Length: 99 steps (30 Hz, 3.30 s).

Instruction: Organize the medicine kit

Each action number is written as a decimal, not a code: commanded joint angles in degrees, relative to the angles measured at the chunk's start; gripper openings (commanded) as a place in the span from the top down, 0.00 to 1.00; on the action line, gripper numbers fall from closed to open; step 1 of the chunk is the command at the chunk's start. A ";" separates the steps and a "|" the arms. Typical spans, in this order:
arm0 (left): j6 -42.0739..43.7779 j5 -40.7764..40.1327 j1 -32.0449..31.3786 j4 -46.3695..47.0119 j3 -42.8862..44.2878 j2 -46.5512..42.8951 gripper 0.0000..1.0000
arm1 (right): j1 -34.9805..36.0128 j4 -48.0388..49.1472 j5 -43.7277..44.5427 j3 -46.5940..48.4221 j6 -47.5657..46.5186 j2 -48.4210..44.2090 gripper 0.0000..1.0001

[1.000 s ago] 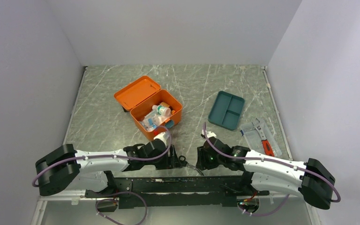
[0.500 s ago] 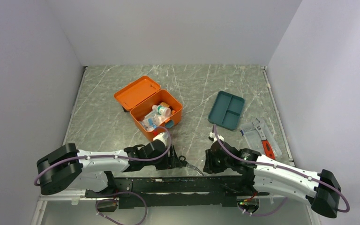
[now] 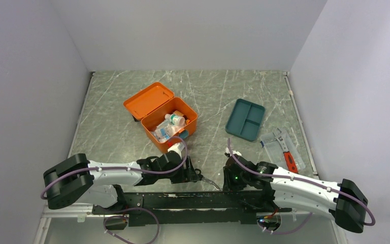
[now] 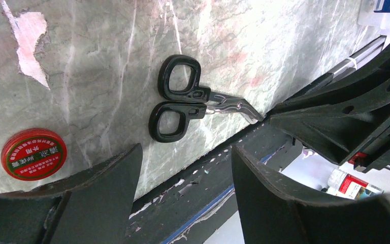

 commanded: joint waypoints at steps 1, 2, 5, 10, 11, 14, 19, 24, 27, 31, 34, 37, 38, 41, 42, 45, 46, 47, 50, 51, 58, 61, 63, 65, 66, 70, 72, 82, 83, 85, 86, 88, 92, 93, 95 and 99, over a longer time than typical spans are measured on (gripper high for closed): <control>0.04 -1.23 -0.31 0.08 1.02 -0.15 0.29 | 0.60 3.17 -0.19 -0.10 1.00 -0.22 0.75; 0.11 -1.23 -0.31 -0.01 1.00 -0.18 0.29 | 0.68 3.28 -0.04 -0.10 1.05 -0.49 0.75; 0.18 -1.23 -0.31 0.01 1.00 -0.03 0.29 | 0.71 3.67 0.12 -0.10 1.09 -0.69 0.75; 0.23 -1.24 -0.31 -0.23 1.17 -0.11 0.29 | 0.74 4.87 0.53 -0.18 1.31 -0.23 0.74; 0.25 -1.23 -0.31 -0.30 1.18 -0.10 0.29 | 0.82 5.16 0.59 -0.25 1.27 0.03 0.74; 0.21 -1.23 -0.31 -0.27 1.03 -0.29 0.29 | 0.78 5.53 0.93 -0.28 1.42 0.99 0.74; 0.20 -1.29 -0.31 -0.25 0.83 -0.37 0.28 | 0.89 6.28 1.16 -0.63 1.52 2.10 0.77; 0.24 -1.23 -0.27 -0.37 0.81 -0.51 0.28 | 0.95 6.32 1.60 -0.88 1.91 3.15 0.85; 0.26 -1.23 -0.24 -0.38 0.93 -0.38 0.28 | 0.96 5.86 1.87 -1.13 2.40 3.51 0.90; 0.38 -1.23 -0.22 -0.38 0.98 -0.39 0.28 | 1.01 6.36 1.90 -2.01 3.20 3.91 0.96; 0.74 -1.23 -0.23 -0.45 1.44 0.06 0.28 | 1.17 7.78 1.36 -2.99 3.98 4.10 1.00; 1.17 -1.26 -0.22 -0.51 2.12 0.97 0.27 | 1.26 8.93 1.32 -3.78 4.83 4.47 1.00; 1.40 -1.24 -0.22 -0.65 2.45 1.35 0.27 | 1.37 9.43 1.19 -4.10 5.16 4.58 1.00; 1.60 -1.23 -0.22 -0.92 3.10 2.21 0.27 | 1.63 10.76 0.71 -5.02 5.97 4.87 1.00; 1.51 -1.23 -0.17 -0.86 3.11 2.36 0.26 | 1.80 10.98 0.65 -5.24 6.22 4.75 1.00; 1.49 -1.24 0.17 -0.48 3.02 2.80 0.27 | 2.23 11.11 0.79 -5.70 6.65 4.01 1.00; 1.47 -1.24 0.28 -0.38 3.10 3.15 0.28 | 2.34 10.98 0.85 -5.72 6.74 3.70 1.00; 1.41 -1.23 0.31 -0.28 3.23 3.44 0.28 | 2.38 10.83 0.97 -5.79 6.76 3.53 1.00; 1.43 -1.23 0.40 0.02 3.66 4.60 0.32 | 2.49 10.83 1.08 -6.10 6.98 3.06 1.00; 1.47 -1.23 0.40 0.20 3.71 4.96 0.34 | 2.49 10.97 1.02 -6.28 7.11 3.02 1.00; 1.17 -3.97 0.40 -0.75 4.33 6.50 0.39 | 2.84 11.73 0.72 -7.50 7.72 2.16 1.00; 0.53 -4.78 0.40 -1.87 4.27 6.27 0.37 | 2.92 11.72 0.94 -8.03 8.12 1.45 1.00; 0.08 -5.72 0.40 -2.95 4.04 5.63 0.37 | 3.02 11.79 0.98 -8.25 8.41 1.15 1.00; -0.73 -6.90 0.24 -4.02 3.57 4.70 0.36 | 2.95 11.84 0.99 -8.52 8.72 0.90 1.00; -1.26 -7.53 0.18 -4.57 3.29 4.22 0.36 | 2.98 11.94 0.94 -8.70 8.90 0.81 1.00; -3.22 -9.70 -0.23 -5.35 2.65 3.58 0.35 | 2.97 12.79 0.73 -9.23 9.48 0.62 1.00; -4.17 -10.66 -0.45 -5.72 2.79 4.08 0.35 | 2.95 13.04 0.64 -9.22 9.59 0.65 1.00; -6.20 -13.14 -0.48 -5.82 4.63 8.84 0.41 | 3.02 13.90 0.39 -10.25 10.45 0.09 1.00; -6.31 -13.58 -0.48 -6.00 4.60 8.84 0.41 | 3.11 14.26 0.23 -10.66 10.73 -0.17 1.00; -6.17 -14.39 -0.48 -6.52 4.75 8.84 0.42 | 3.05 14.85 0.11 -11.57 11.49 -0.57 1.00; -6.15 -14.79 -0.48 -6.56 4.85 8.88 0.42 | 2.99 15.05 0.11 -11.98 11.88 -0.77 1.00; -6.06 -15.46 -0.48 -6.57 4.89 8.69 0.42 | 2.99 14.80 0.27 -12.20 12.72 -0.76 1.00; -5.65 -17.44 -0.48 -8.67 5.11 8.35 0.42 | 3.05 12.99 1.83 -12.25 15.36 -1.11 1.00; -5.56 -18.01 -0.48 -9.05 5.25 8.25 0.41 | 3.03 12.18 1.86 -12.16 16.09 -1.08 1.00; -5.18 -19.35 -0.48 -10.05 5.58 7.93 0.41 | 3.03 10.58 4.48 -11.68 17.63 -0.75 1.00; -4.04 -21.53 -0.40 -11.62 6.62 7.88 0.41 | 3.31 5.99 8.13 -9.56 19.88 1.25 1.00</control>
